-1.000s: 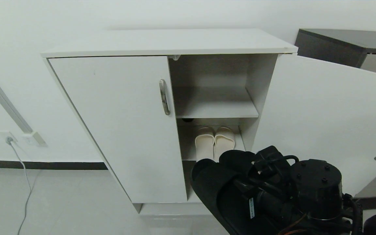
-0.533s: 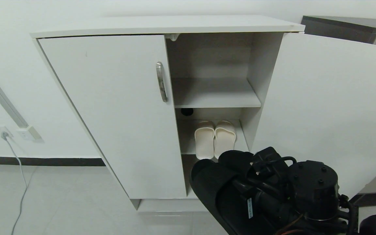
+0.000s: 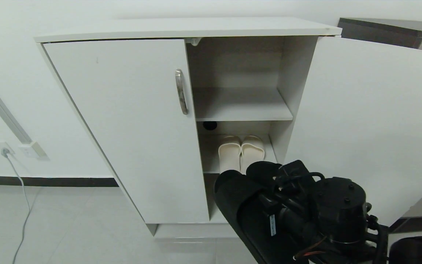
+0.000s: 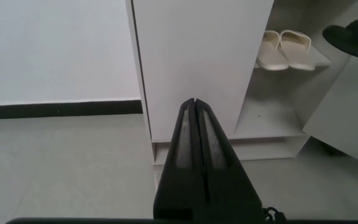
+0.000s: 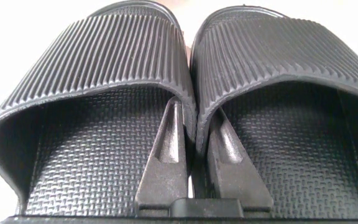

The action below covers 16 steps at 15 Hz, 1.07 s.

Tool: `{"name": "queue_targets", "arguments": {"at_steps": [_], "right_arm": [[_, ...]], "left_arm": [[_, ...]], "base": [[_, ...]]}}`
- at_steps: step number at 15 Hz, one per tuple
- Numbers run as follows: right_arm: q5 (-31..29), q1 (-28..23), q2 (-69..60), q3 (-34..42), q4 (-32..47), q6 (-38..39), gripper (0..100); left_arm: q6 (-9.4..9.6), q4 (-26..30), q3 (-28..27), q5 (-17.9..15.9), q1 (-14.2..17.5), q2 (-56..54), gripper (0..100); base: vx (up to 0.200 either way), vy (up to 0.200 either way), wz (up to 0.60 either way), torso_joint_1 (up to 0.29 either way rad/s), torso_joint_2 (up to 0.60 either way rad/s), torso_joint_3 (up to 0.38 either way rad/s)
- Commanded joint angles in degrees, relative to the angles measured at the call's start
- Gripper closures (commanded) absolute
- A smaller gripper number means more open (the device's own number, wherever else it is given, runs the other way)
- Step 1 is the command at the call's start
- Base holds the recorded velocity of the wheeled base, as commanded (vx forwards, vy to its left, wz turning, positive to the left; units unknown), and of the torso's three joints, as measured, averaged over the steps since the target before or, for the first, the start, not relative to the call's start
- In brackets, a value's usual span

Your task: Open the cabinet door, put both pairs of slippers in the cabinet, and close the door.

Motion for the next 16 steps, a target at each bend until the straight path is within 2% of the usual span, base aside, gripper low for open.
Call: {"name": "queue_targets", "arguments": {"at_steps": [1,5,7,8,11,14,16], "right_arm": [[-7.52,2.39,3.66,-8.42,7.25,3.48,100],[-23.87,3.88,4.45,-26.09,31.51,14.38,100],[-26.68,4.23,4.37,-31.97,38.89,17.81,100],[-26.68,4.23,4.28,-32.77,39.68,18.16,100],[-27.03,4.32,4.28,-33.29,40.12,18.16,100],[-27.91,5.29,3.84,-33.82,39.95,16.58,100],[-28.18,5.2,4.1,-36.81,39.86,14.03,100]], "left_arm": [[0.03,0.04,0.0,0.01,0.01,0.04,100],[0.12,0.04,0.0,-0.08,0.01,0.04,100],[0.12,0.04,0.0,-0.08,0.01,0.04,100],[0.12,0.04,0.0,-0.08,0.01,0.04,100],[0.12,0.04,0.0,-0.08,0.01,0.04,100],[0.12,0.04,0.0,-0.08,0.01,0.04,100],[0.12,0.04,0.0,-0.08,0.01,0.04,100]], "base": [[0.0,0.0,0.0,0.0,0.0,0.0],[0.0,0.0,0.0,0.0,0.0,0.0],[0.0,0.0,0.0,0.0,0.0,0.0],[0.0,0.0,0.0,0.0,0.0,0.0],[0.0,0.2,0.0,-0.002,0.0,0.001],[0.0,0.0,0.0,0.0,0.0,0.0],[0.0,0.0,0.0,0.0,0.0,0.0]]}}
